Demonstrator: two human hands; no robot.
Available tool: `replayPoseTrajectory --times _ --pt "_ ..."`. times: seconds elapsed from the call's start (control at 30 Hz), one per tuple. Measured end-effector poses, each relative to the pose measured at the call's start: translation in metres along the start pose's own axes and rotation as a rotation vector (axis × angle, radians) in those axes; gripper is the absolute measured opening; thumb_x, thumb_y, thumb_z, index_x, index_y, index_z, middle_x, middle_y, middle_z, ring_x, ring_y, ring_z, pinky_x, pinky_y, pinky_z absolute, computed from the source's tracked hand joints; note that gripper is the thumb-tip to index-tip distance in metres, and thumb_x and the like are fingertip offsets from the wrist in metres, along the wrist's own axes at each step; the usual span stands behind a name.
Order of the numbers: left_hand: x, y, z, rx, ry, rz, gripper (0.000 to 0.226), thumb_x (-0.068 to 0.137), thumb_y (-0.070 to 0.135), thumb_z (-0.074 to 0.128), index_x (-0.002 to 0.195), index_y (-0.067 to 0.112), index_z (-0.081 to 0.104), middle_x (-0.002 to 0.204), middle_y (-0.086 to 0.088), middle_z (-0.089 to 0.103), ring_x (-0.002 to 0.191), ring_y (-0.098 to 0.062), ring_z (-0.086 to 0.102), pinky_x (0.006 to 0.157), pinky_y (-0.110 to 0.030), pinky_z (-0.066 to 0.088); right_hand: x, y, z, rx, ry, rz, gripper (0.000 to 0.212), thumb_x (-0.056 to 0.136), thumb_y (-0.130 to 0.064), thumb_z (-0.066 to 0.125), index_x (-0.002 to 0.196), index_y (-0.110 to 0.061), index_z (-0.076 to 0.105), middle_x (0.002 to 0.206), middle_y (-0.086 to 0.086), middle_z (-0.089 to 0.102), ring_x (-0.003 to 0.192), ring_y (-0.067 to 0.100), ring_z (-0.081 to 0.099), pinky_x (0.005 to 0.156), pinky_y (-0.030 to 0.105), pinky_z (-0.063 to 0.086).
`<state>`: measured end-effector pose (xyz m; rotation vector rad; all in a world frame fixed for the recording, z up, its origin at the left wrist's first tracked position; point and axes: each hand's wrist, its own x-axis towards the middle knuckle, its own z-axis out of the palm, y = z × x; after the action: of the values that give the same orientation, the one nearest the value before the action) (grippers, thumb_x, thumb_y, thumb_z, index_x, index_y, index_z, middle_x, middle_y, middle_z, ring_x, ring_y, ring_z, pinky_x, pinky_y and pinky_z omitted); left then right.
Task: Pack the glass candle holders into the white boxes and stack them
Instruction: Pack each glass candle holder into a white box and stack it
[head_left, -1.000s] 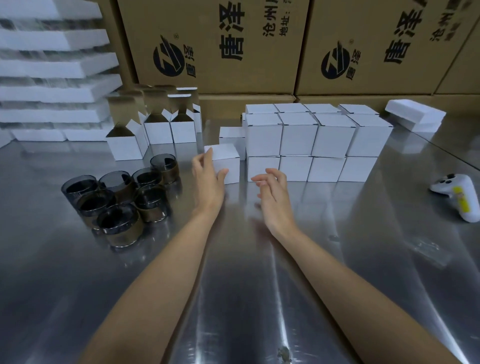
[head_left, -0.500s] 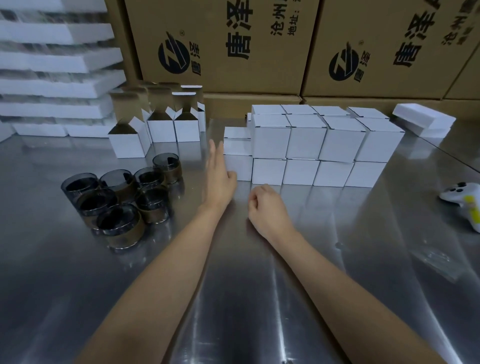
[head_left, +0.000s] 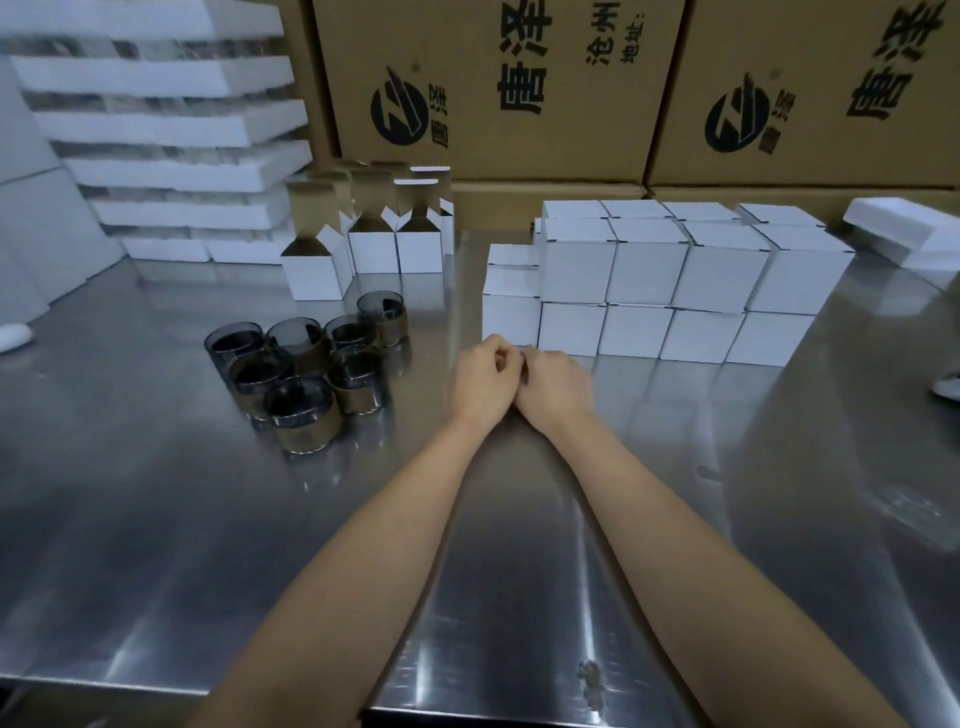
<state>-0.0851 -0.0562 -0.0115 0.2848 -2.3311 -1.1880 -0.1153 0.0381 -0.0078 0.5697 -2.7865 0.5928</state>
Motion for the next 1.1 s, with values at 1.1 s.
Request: replayPoseTrajectory --times 1.1 --pt "0.185 -0.082 -0.129 0.385 0.205 -0.474 0.038 0.097 0.014 0.046 0.132 0.002 0.041 0.134 -0.019 0.051 0.124 -0.037 0.049 0.103 -0.046 0.042 0.012 0.008 0.012 -0.051 -0.006 -0.036 0.013 0.092 -0.017 0.041 0.096 -0.012 0.052 0.083 0.009 0.062 0.077 0.032 0.055 0.062 0.034 0.034"
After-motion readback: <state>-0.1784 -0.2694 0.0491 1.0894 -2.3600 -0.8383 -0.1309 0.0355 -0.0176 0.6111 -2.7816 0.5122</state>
